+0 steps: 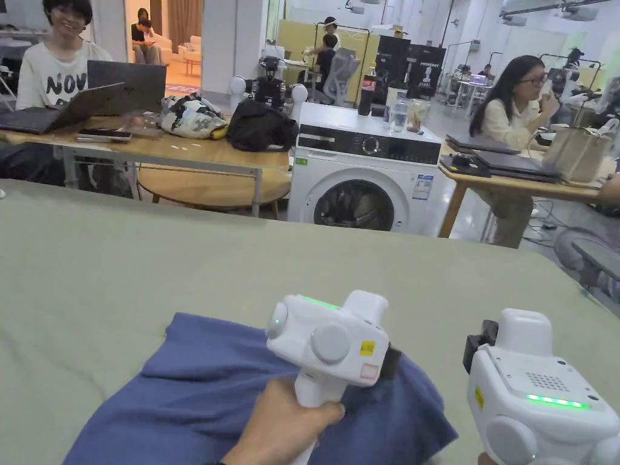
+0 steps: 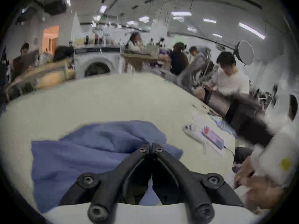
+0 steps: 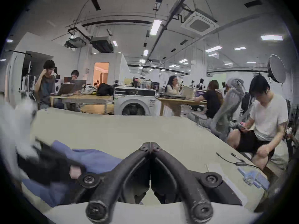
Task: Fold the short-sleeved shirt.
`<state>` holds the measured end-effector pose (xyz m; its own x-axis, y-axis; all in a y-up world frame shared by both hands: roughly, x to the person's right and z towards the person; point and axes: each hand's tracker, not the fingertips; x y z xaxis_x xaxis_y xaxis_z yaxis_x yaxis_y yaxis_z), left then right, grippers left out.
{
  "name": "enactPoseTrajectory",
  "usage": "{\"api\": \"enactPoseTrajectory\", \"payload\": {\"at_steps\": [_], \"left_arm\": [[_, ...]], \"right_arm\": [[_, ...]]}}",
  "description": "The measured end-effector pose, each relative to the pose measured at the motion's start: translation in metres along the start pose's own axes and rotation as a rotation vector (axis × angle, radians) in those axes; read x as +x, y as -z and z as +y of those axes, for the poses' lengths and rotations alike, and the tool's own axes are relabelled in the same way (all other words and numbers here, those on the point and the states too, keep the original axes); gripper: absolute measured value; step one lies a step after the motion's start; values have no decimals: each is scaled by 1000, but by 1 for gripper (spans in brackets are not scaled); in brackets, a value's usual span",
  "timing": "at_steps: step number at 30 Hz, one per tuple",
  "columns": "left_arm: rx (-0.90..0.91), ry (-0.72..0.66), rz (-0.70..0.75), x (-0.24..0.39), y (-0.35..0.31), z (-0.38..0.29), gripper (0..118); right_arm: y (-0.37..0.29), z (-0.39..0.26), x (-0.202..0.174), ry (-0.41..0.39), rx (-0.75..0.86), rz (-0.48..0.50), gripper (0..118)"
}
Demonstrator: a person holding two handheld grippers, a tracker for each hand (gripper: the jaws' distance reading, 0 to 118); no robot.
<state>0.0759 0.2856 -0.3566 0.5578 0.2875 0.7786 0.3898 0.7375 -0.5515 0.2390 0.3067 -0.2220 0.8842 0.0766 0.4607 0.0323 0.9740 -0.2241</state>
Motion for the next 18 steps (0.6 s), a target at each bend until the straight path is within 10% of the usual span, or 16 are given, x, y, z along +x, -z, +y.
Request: {"api": "enactPoseTrajectory", "payload": {"at_steps": [3,7,15,18], "left_arm": [[-71,-56,-6,2,24,-32,6],[-47,-97,11,-3,16,-47,60],[298,-114,124,-29,-98,-51,57],[302,-90,231,-46,-123,-59,0]], "right_arm": [[0,-10,10,7,-22,-18,0],[0,-18,8,15,-52,-8,0],[-4,-13,-24,23,-28,65,0],[-3,-9,-41,19,-10,91,0]]}}
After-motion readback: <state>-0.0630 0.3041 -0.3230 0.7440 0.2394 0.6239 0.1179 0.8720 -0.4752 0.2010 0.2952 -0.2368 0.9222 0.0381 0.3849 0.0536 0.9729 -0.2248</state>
